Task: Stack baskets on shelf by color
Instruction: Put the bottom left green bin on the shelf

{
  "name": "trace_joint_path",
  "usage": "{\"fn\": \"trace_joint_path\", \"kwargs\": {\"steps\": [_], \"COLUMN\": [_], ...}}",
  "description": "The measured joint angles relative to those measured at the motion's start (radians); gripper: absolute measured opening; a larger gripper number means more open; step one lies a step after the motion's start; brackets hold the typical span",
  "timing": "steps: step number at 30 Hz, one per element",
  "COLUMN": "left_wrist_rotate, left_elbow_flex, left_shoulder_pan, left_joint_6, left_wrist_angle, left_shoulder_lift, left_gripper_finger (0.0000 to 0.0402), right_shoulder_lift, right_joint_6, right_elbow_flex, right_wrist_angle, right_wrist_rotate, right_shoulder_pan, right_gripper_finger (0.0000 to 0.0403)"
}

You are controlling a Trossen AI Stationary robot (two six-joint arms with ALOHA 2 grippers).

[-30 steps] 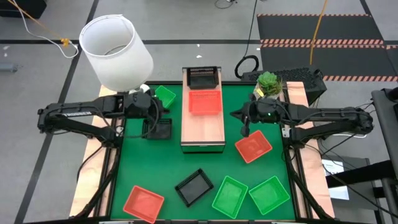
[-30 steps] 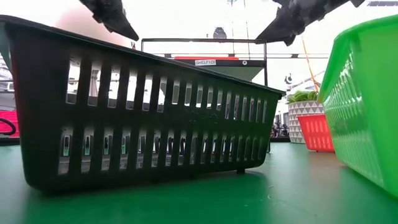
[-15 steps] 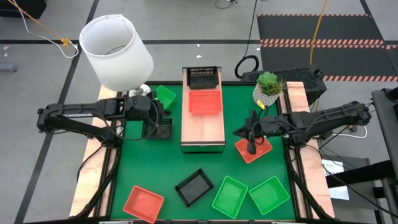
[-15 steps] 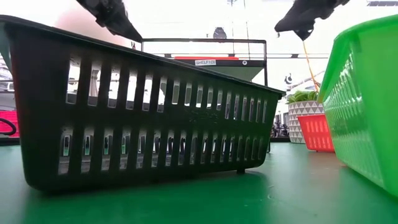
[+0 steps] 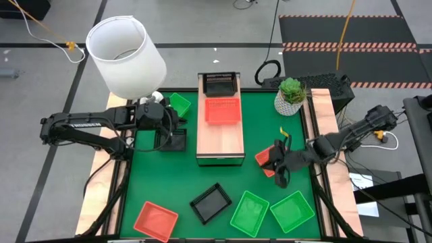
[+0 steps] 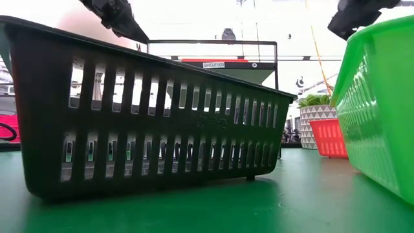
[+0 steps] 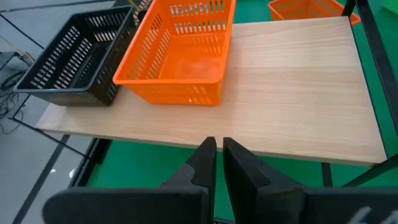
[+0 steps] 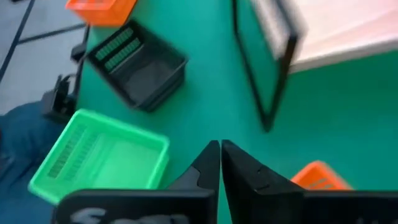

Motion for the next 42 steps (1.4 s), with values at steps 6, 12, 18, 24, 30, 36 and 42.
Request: {"fn": "trace_joint_path", "kwargs": {"steps": [6,12,18,24,30,36,42], "left_wrist_rotate": [0.002,0.0,-0.002,-0.011,-0.051,-0.055,-0.057], "left_elbow_flex": [0.0,0.0,0.0,0.0,0.0,0.0,0.0], "left_shoulder_pan": [-0.034,-0.086,-0.132,-0.165,-0.2,-0.222,-0.235], "left_joint_6": [-0.03,-0.066,-0.073,-0.099,-0.113,-0.126,-0.114], "left_wrist_angle": [-0.006,-0.005,0.012,0.024,0.024,0.036,0.087], "left_shoulder_lift": [0.0,0.0,0.0,0.001,0.014,0.024,0.029], "left_gripper_finger": [0.0033,0.0033,0.0033,0.0033,0.0033,0.0033,0.0033], "right_shoulder_lift": [0.084,0.156,0.224,0.297,0.375,0.443,0.458], "right_joint_6": [0.075,0.072,0.067,0.042,-0.029,-0.144,-0.265], "right_elbow_flex": [0.0,0.0,0.0,0.0,0.0,0.0,0.0], "right_wrist_angle": [0.043,0.109,0.137,0.264,0.339,0.406,0.384], "right_wrist_rotate": [-0.007,-0.079,-0.17,-0.243,-0.245,-0.245,-0.267], "right_shoulder_pan": [0.087,0.161,0.217,0.266,0.31,0.318,0.318], "right_gripper_finger": [0.0035,0.006,0.0085,0.0109,0.0129,0.015,0.0152]}}
